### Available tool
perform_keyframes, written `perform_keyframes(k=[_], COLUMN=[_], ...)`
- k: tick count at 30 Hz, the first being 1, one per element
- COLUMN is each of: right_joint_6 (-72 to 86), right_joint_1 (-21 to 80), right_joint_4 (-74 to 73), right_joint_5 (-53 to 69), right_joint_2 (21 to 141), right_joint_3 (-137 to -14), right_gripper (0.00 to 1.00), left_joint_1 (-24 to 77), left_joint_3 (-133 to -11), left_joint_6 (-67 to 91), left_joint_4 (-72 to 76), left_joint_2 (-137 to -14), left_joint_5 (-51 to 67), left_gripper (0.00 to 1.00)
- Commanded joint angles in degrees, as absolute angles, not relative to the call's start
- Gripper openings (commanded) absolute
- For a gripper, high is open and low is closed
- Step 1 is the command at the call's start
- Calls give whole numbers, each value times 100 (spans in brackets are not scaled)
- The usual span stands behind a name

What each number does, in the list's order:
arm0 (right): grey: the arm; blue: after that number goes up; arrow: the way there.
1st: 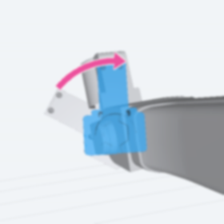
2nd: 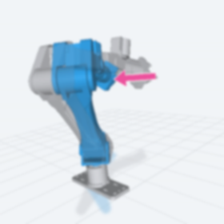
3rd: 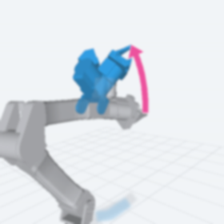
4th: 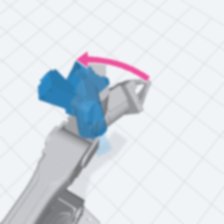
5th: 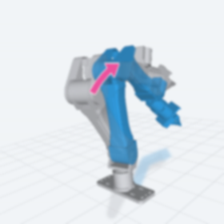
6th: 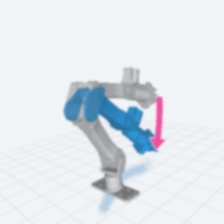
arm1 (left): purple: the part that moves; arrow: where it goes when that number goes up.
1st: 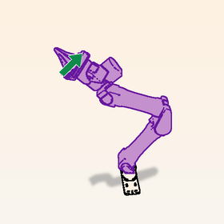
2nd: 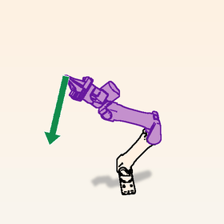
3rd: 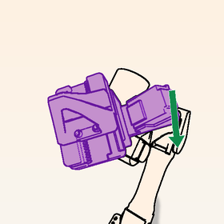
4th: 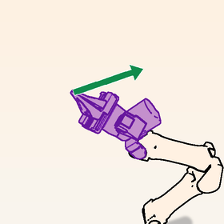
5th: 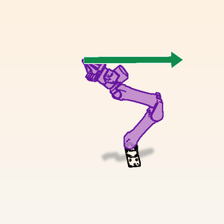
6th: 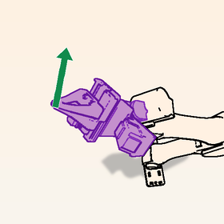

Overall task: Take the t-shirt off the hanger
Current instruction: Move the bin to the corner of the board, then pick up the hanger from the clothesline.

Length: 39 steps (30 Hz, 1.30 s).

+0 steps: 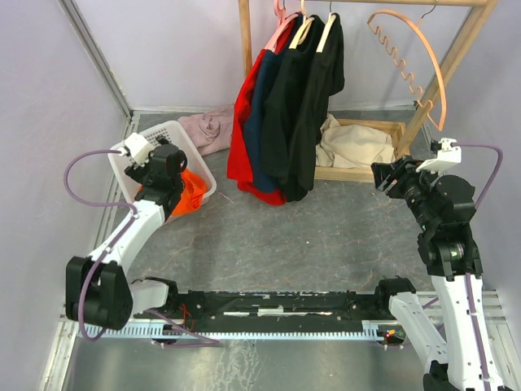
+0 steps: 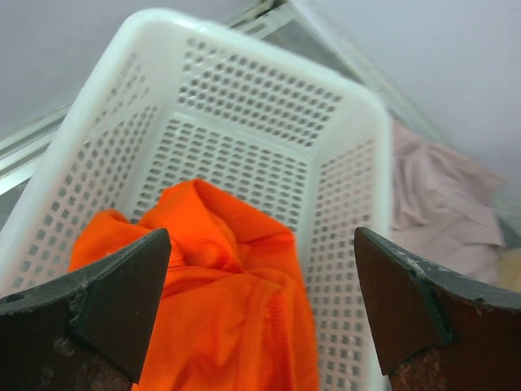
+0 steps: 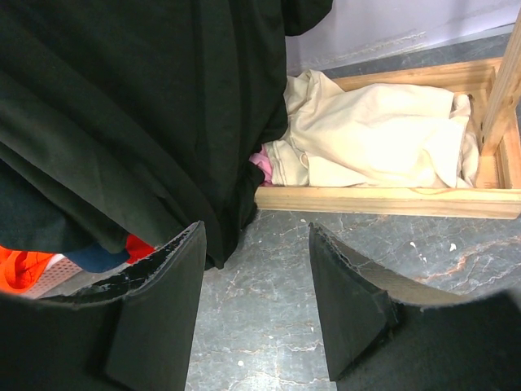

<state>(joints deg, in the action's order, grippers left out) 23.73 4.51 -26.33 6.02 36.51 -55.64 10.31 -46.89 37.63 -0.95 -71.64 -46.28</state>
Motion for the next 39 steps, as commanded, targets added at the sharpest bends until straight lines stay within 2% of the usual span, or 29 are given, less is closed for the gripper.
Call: perform_keyframes(k=[1,6,16,21,31,39], right_joint_6=[2311,2235,2555,2378,1259,1029], right_joint_1=[477,482,599,1318,3390,4081], right_joint_4=[-2356,-2463,-2405,-2351,-2979,-3277], right_joint_5=[689,655,961,372,-1808,-3251], right_joint_2=[3762,3853,4524,5340,7557,8678], right_joint_3=[-5607,-5866,-7098,-7958,-10665,-12066], right_gripper=[61,59,56,59,62,63], left_joint_1=[1546,2689,3451,3961,4977,5308], left_joint_3=[-4631,-4665,-3791,-3700,-3782,-3696], left_joint_6=[2884,2158,2324,2553,2689,2725], left_joint_4=[754,592,258,-134,-453,-696], left_joint_2=[-6531,-6155,-4668,-4430,-4395,-4013], left_joint_5=[-4719,-4769,-2756,-3100,-4246,-4473], left_gripper=[99,99,99,99,99,99])
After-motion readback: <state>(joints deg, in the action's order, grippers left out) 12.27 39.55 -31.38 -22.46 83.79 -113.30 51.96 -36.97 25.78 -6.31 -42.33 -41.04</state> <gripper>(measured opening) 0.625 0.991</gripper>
